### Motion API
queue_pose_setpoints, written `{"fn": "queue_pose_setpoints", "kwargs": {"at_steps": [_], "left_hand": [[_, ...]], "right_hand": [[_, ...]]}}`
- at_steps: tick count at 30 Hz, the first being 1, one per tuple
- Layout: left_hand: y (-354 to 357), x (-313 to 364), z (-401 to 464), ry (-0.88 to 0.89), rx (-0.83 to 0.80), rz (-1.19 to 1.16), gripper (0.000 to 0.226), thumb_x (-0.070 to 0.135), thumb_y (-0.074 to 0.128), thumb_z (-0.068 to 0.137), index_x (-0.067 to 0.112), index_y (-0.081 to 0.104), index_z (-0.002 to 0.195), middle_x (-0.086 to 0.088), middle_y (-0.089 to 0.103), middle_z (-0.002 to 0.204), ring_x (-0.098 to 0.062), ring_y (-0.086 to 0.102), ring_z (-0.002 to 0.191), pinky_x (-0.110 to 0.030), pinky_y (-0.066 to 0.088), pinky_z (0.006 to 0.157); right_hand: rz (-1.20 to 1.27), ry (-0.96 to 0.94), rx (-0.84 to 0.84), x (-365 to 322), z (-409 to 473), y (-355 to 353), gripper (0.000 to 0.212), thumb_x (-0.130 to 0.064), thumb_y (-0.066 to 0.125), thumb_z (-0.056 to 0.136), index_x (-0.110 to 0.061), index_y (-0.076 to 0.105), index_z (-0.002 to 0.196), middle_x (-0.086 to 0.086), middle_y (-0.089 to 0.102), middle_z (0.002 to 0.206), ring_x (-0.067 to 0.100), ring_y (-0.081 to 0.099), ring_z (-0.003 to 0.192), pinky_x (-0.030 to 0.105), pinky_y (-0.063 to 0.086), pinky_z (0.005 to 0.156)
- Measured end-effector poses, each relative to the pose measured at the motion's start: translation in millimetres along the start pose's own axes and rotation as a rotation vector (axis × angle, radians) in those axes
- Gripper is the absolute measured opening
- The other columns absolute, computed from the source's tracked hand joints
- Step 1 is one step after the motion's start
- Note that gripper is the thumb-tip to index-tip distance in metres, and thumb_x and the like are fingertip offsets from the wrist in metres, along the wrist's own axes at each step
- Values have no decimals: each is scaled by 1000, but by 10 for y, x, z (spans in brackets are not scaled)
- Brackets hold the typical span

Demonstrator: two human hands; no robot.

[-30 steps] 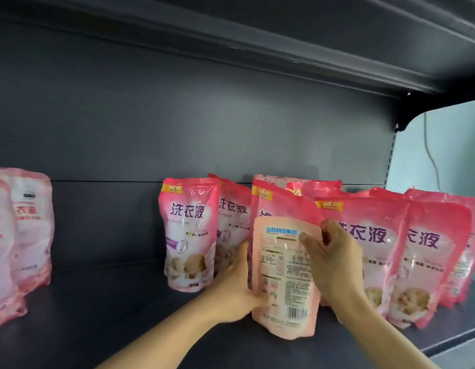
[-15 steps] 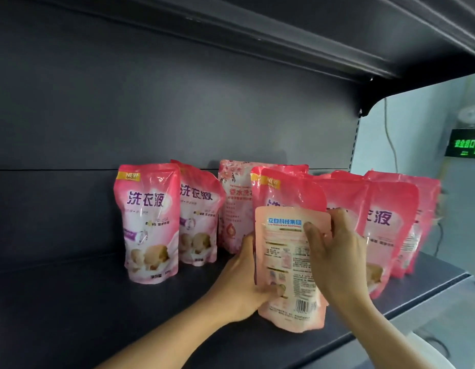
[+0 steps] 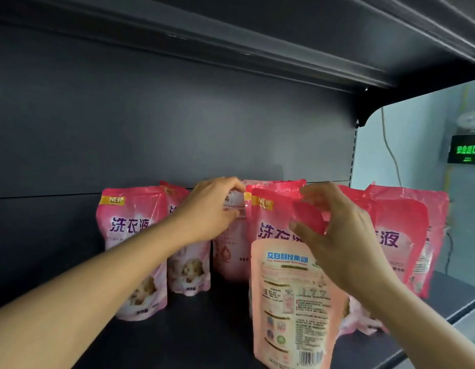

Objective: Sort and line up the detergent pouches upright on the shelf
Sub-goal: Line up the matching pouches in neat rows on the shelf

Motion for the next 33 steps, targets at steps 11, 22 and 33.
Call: {"fn": "queue_pose_setpoints", "kwargs": {"at_steps": [11,22,33], "left_hand": [[363,-399,995,-158,-324,459,48,6,53,88,11,42,135,-11,52,132,-28,52,116,-36,48,92],[278,-41,1006,-149,-293,501,10,5,56,87,4,61,78,-21,61,87,-33,58,82,-28,37,59],[-228,-38,346,-218,-149,354,9,13,66,85,5,69,85,-5,55,68,-21,46,74,-24,35,59]], "right_hand": [[-157,-32,-302,-52,342,97,36,-18,67,85,-25,59,120,-5,65,112,15,60,102,25,46,86],[-114,-64,-237,29,379,77,34,-4,60,83,-21,64,113,-1,69,106,20,62,99,42,52,86],[-149,-67,-231,-14,366,66,29,-4,57,83,-20,65,106,3,70,90,24,63,87,44,54,77]]}}
Point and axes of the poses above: each hand's wrist, its own z-axis towards the middle knuckle, its own y-axis out of the palm, x = y × z, the point moved 7 cm from there along z, towards the middle knuckle
